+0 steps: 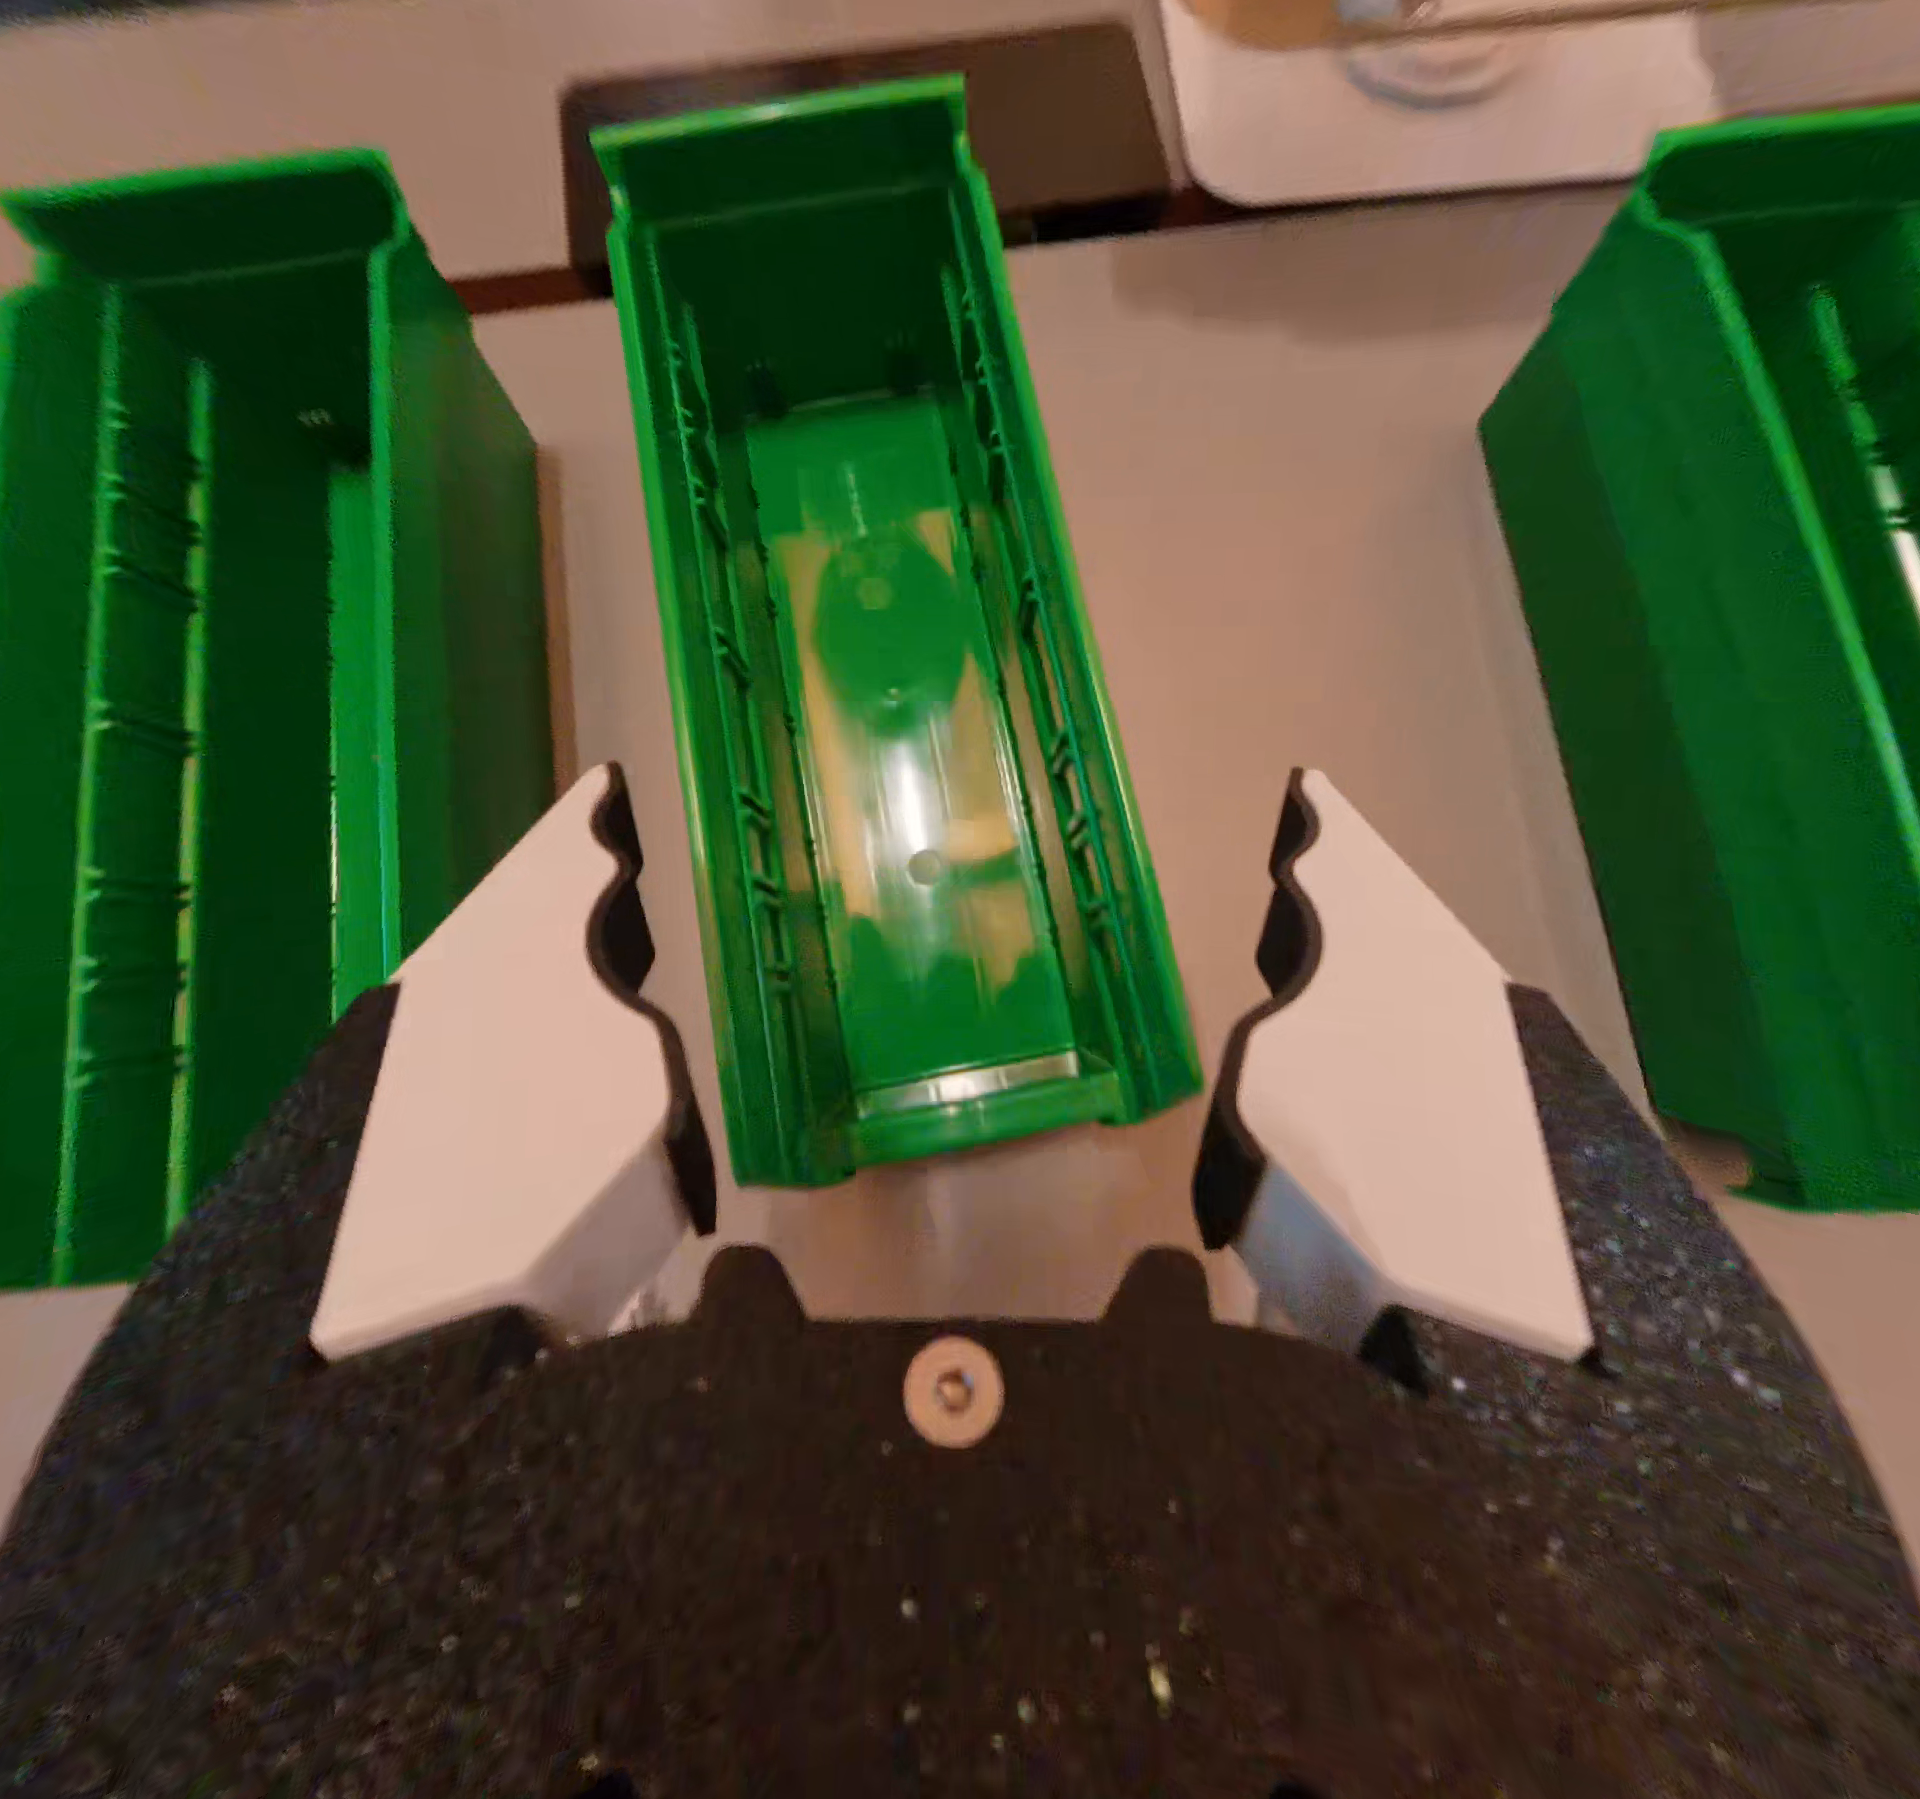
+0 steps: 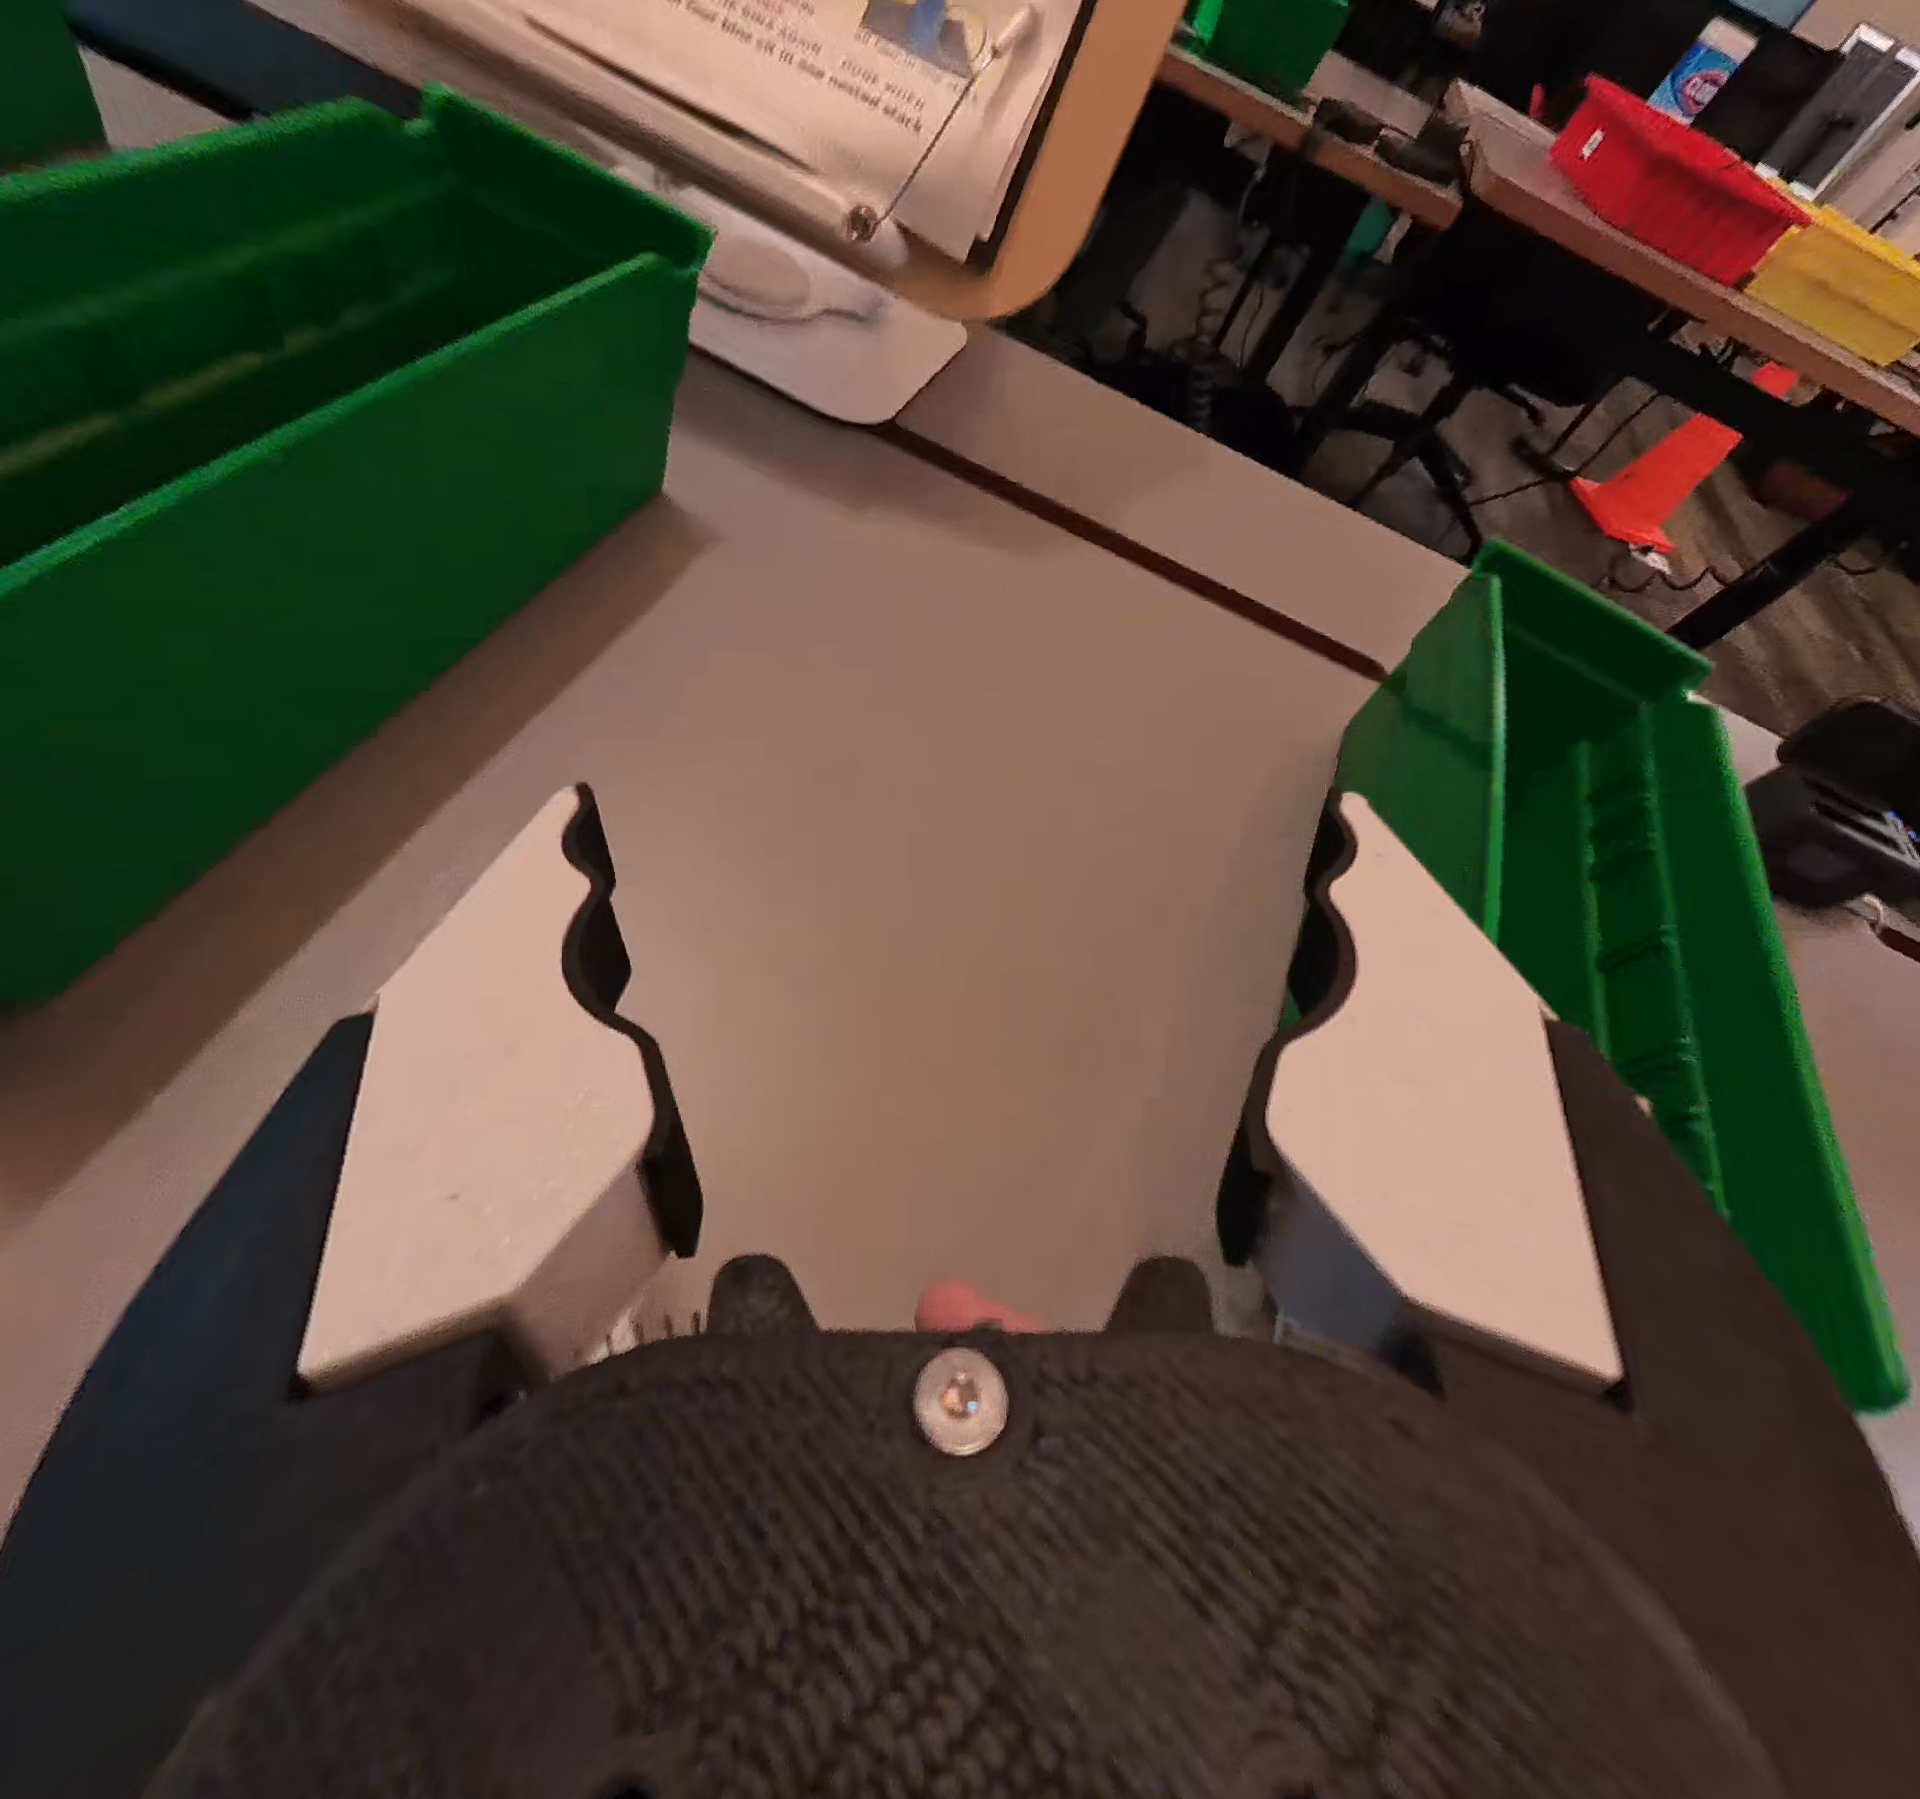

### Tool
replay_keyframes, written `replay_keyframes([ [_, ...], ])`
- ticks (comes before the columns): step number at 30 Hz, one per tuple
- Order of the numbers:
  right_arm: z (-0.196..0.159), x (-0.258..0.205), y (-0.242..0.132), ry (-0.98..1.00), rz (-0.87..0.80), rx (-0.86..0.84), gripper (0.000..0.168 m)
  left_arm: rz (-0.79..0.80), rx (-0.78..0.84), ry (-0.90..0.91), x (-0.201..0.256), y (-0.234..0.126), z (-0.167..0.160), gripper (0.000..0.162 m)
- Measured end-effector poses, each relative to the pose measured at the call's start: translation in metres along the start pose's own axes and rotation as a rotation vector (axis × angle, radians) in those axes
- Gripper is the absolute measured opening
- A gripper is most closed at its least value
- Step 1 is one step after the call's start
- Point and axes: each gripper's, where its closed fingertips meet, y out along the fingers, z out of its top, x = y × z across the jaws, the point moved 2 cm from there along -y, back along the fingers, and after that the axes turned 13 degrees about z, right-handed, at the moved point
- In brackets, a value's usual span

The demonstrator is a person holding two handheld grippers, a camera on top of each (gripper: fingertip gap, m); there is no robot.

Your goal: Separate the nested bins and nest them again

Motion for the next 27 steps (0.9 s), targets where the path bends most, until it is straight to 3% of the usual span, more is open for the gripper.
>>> replay_keyframes([
  [1,-0.004,-0.005,0.0,0.002,0.006,0.007,0.131,0.015,-0.062,0.012,-0.002,0.012,0.006,0.119],
  [5,-0.011,-0.017,-0.003,0.038,0.078,0.055,0.129,0.102,-0.227,0.086,-0.008,0.057,0.024,0.119],
  [8,-0.011,-0.008,-0.013,0.023,0.065,0.064,0.129,0.051,-0.319,0.074,0.0,0.08,0.032,0.12],
  [11,-0.021,0.002,-0.018,0.067,0.074,0.076,0.129,0.002,-0.439,0.072,0.005,0.098,0.024,0.132],
  [15,-0.032,0.018,-0.025,0.125,0.056,0.072,0.128,0.009,-0.557,0.096,0.002,0.115,0.008,0.134],
  [21,-0.041,0.025,-0.028,0.152,0.064,0.058,0.124,-0.015,-0.629,0.063,0.008,0.104,0.008,0.102],
  [23,-0.039,0.026,-0.03,0.144,0.064,0.065,0.122,-0.049,-0.688,0.012,0.015,0.087,0.009,0.1],
  [27,-0.038,0.022,-0.028,0.141,0.084,0.066,0.119,-0.077,-0.669,-0.054,0.037,0.044,0.042,0.097],
])
